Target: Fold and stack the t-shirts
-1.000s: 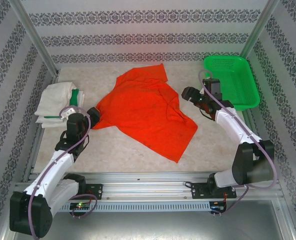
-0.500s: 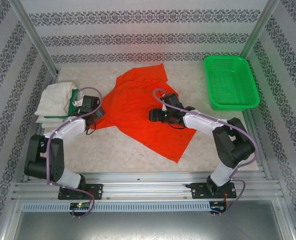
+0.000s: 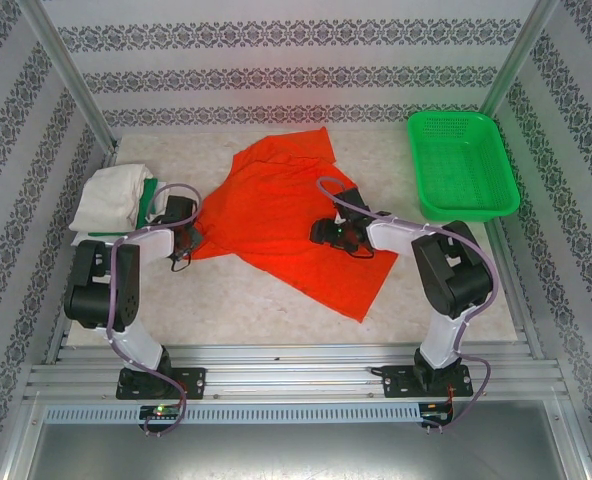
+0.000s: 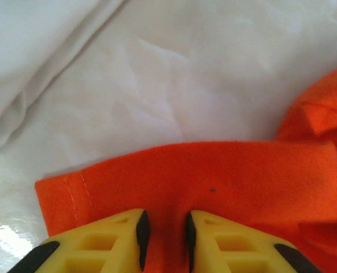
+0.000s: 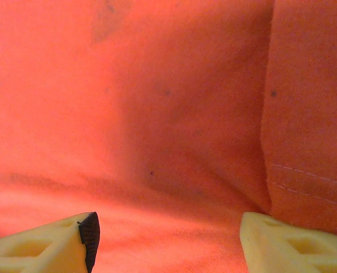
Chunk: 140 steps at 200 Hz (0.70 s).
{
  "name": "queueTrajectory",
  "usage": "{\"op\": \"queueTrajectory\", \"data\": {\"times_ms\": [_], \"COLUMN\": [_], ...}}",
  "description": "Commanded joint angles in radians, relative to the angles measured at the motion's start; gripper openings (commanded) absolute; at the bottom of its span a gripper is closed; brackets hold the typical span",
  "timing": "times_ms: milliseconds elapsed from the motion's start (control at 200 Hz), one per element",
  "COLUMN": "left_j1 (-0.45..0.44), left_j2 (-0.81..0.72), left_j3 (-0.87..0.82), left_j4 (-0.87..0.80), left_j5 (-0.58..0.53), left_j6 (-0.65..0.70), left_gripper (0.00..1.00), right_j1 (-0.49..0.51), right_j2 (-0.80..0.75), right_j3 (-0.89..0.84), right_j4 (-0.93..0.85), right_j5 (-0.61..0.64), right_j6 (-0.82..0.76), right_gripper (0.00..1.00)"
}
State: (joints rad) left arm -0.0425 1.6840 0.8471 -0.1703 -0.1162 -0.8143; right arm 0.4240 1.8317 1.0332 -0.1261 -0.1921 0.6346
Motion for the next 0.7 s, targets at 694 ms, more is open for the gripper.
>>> {"op": "queueTrajectory", "data": {"times_ms": [694], "left_j1": [-0.065], "left_j2": [-0.413], "left_j3": [-0.153], "left_j4": [-0.257], "left_j5": [0.105], "left_j6": [-0.233], "left_gripper": [0.64], "right_j1": [-0.142], "right_j2": [0.010], "right_j3": [0.085], "right_j4": [0.008], "right_j5": [-0.038], "right_j6": [-0.022], "right_gripper": [0.69]}}
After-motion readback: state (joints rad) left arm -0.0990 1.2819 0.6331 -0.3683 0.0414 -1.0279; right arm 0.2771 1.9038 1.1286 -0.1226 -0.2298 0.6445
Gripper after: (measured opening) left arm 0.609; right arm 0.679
